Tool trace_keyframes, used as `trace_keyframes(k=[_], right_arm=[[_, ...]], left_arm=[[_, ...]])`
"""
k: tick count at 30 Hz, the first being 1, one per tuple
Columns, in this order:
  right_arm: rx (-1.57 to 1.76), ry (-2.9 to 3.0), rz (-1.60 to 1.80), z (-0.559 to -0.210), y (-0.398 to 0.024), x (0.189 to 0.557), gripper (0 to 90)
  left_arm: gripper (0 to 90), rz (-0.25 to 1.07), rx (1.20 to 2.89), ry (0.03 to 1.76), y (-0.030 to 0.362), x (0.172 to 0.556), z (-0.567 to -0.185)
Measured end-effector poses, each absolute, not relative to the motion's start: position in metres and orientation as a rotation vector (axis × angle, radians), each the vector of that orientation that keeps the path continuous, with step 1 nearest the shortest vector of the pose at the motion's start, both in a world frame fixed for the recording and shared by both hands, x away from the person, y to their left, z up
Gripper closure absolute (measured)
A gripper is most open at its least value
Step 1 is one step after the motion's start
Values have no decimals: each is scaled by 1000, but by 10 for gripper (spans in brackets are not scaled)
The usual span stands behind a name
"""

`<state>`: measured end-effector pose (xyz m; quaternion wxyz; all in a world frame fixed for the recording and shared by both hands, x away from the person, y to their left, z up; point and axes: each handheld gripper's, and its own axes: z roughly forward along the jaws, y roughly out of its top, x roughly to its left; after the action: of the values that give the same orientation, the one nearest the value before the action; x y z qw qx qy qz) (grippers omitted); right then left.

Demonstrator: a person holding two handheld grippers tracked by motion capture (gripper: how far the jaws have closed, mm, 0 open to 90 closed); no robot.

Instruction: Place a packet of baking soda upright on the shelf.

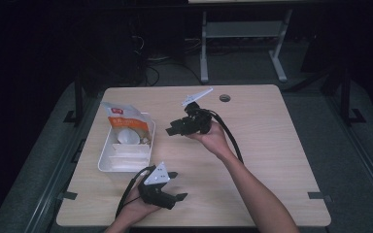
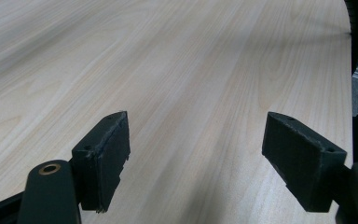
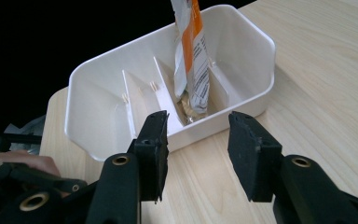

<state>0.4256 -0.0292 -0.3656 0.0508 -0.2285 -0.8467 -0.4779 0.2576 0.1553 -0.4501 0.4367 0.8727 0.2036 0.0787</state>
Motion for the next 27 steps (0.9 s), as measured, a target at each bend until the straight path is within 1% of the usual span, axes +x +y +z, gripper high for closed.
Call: trace_keyframes(k=[27], right_arm=[[-783, -2544, -1490, -367, -92, 411, 491]], left_arm=[[229, 190, 2172, 517, 155, 260, -452]])
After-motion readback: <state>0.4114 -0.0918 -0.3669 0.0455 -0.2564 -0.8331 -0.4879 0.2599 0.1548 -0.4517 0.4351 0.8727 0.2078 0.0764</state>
